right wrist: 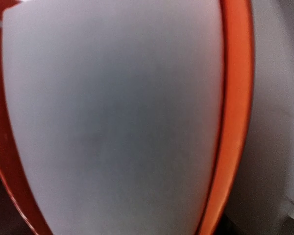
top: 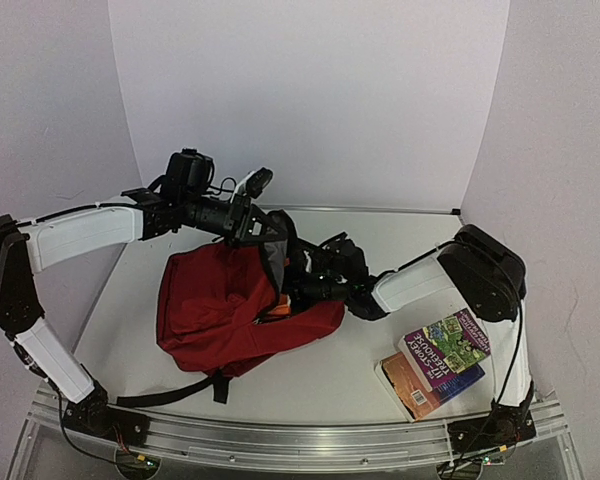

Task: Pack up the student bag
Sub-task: Place the book in the student bag.

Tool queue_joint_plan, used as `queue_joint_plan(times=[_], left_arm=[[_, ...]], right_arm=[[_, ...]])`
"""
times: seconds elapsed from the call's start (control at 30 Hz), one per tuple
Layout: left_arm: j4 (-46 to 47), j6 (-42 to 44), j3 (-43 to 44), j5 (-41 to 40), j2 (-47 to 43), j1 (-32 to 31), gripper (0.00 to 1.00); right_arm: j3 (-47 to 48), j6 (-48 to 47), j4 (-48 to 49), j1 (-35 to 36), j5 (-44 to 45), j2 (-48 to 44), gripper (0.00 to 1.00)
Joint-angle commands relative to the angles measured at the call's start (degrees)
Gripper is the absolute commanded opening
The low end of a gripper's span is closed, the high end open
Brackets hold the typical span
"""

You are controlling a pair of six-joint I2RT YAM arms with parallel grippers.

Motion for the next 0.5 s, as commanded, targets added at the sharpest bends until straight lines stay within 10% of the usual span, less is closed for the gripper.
queue_joint_plan(times=[0.0,0.33,0.47], left_arm=[[5.46,0.84,4.49,4.3,-0.94,-1.39,0.0],[3.84,0.25,-5.58,-10.57,-11.18,-0.09,0.0],[3.52,-4.32,-13.61,-17.45,-18.17,3.57,0.0]], right_arm=[[10.68,-12.57,-13.12,0.8,4.09,0.43,0.27],[13.75,-22.64,-25.32,-0.56,11.89,0.87,0.44],[12.45,-27.19,-30.51,-1.74,15.59,-1.93,0.68]])
